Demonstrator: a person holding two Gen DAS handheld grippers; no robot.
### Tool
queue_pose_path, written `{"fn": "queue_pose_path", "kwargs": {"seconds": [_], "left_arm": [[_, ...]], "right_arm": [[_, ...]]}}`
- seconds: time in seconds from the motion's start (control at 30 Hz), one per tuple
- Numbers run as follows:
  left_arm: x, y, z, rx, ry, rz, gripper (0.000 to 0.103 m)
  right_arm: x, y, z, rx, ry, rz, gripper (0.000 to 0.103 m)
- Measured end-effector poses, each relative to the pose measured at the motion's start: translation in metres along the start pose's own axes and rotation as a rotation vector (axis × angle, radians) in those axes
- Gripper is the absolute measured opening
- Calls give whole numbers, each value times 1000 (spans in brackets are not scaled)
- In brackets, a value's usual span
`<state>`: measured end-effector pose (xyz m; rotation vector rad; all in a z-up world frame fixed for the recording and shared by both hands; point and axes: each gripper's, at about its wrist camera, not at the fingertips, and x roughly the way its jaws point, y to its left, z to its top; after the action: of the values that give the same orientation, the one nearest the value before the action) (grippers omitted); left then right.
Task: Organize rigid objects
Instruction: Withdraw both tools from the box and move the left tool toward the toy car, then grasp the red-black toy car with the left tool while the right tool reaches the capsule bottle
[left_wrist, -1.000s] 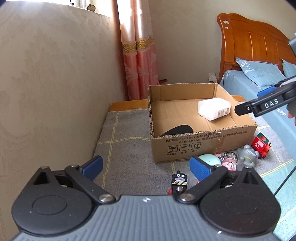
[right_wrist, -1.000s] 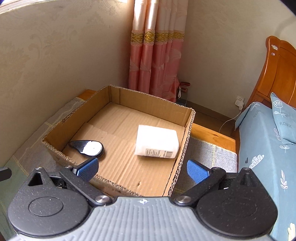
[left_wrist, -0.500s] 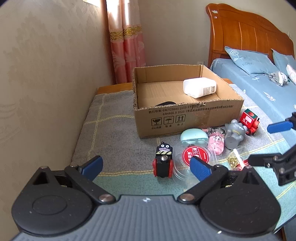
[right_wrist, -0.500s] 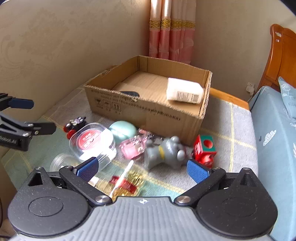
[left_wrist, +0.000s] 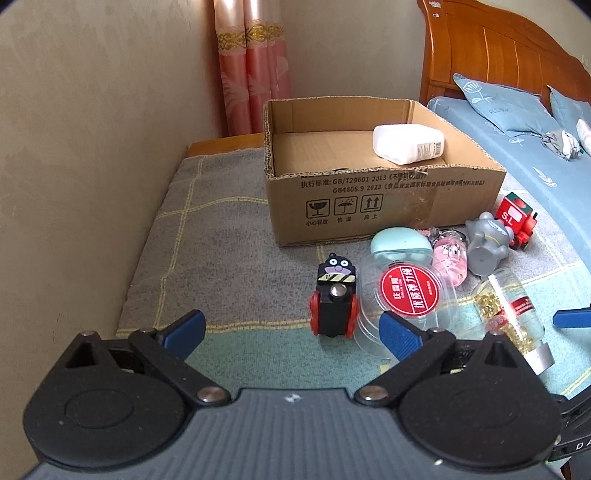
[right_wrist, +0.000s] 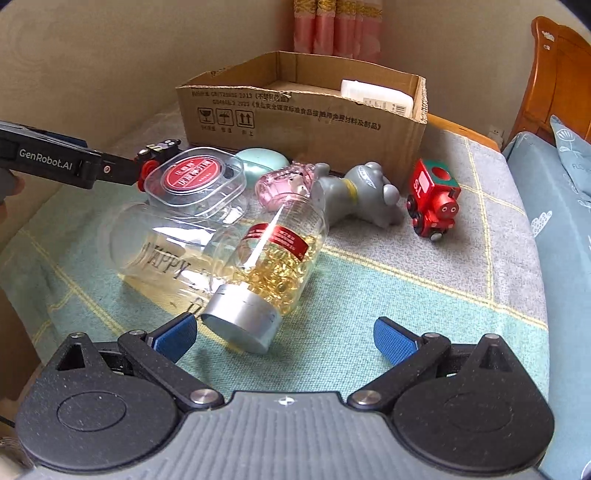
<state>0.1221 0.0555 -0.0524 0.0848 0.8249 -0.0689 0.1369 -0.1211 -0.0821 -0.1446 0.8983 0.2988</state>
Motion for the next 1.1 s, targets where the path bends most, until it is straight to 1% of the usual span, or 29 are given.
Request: {"fn": "queue_pose_path", "kwargs": {"seconds": [0.07, 0.2, 0.37, 0.47, 0.57, 0.63, 0.8, 0.9, 1.0, 1.1], "left_arm": [[6, 1, 0, 3, 9, -3, 100], [12, 9, 4, -34, 6, -12, 100], [20, 22, 9, -60, 2, 7, 101], [25, 30, 11, -74, 4, 44, 101], [33, 38, 12, -75, 24, 117, 101], [37, 43, 12, -78, 29, 141, 101], [40, 46, 12, -91, 36, 128, 101], [41, 44, 13, -73, 33, 98, 101], [46, 39, 17, -44, 21, 88, 101], [55, 33, 22, 3, 4, 61, 101]], "right_arm": [[0, -8, -4, 30, 10, -1, 103], [-3, -22, -13, 50, 8, -58, 103], [-7, -29, -21, 36, -15, -49, 103], [-7, -30, -23, 22, -28, -39, 103], [-7, -30, -23, 21, -36, -37, 103], [-7, -30, -23, 25, -37, -41, 103], [-6, -40, -22, 91, -45, -99, 103], [-5, -56, -21, 140, -45, -140, 103], [-4, -62, -21, 147, -43, -144, 103], [-4, -62, -21, 139, -45, -141, 103]]}}
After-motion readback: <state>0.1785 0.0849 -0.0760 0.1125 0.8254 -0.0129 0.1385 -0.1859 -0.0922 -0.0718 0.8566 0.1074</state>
